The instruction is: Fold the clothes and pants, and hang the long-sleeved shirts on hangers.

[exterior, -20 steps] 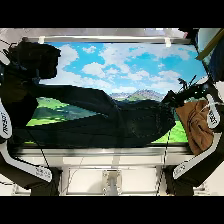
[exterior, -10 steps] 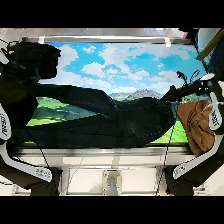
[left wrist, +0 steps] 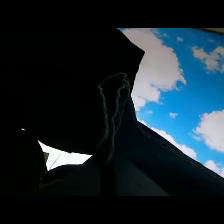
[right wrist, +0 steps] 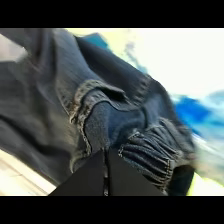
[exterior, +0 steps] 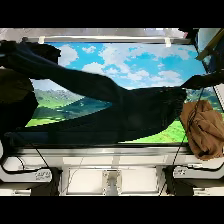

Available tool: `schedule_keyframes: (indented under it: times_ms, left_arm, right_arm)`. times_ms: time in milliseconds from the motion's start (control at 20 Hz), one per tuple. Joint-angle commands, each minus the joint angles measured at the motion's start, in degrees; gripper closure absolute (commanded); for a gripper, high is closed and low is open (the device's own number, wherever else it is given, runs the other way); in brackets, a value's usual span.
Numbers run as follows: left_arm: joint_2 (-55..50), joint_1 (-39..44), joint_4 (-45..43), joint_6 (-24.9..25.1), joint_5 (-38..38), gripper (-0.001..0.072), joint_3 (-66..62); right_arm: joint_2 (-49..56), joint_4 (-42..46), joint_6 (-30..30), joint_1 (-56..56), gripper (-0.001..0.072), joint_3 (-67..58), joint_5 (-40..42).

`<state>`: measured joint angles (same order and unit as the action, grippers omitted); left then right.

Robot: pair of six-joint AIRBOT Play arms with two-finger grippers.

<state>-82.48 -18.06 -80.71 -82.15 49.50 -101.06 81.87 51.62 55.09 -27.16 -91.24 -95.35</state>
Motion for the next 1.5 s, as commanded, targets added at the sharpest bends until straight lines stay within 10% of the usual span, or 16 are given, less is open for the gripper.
schedule_keyframes:
  times_ms: [0, 150, 300, 600, 1000, 1150, 1450]
  left_arm:
    - [5.9, -3.8, -1.3, -1.2, 1.6, 0.0685, 6.6]
    - [12.5, -9.7, -3.0, -1.1, -2.2, 0.0685, 25.7]
    - [16.5, -13.5, -3.0, -1.0, -23.0, 0.0686, 46.2]
    - [13.4, -13.9, -3.0, -1.0, -42.6, 0.0686, 53.7]
    - [12.2, -15.6, -2.1, -3.4, -36.9, 0.0681, 53.7]
    - [16.9, -15.2, -1.7, -4.0, -36.3, 0.01, 51.2]
    - [17.9, -14.8, -1.7, -3.3, -18.3, 0.0101, 36.6]
  right_arm:
    - [-6.9, 4.4, -0.7, -2.7, 0.0671, 3.1, -0.8]
    - [-10.3, 7.2, -0.7, -4.8, 0.0671, 15.0, 0.9]
    - [-10.9, 9.8, -0.7, -5.0, 0.0671, 31.2, 12.3]
    - [-9.6, 19.4, 10.5, -7.9, 0.0672, 40.6, 25.8]
    - [-9.8, 18.1, 14.9, -11.7, 0.0655, 40.0, 25.0]
    - [-9.9, 17.2, 14.9, -11.7, 0.0339, 36.4, 20.2]
    - [-10.4, 8.3, 15.0, -11.7, 0.0338, 25.1, 22.9]
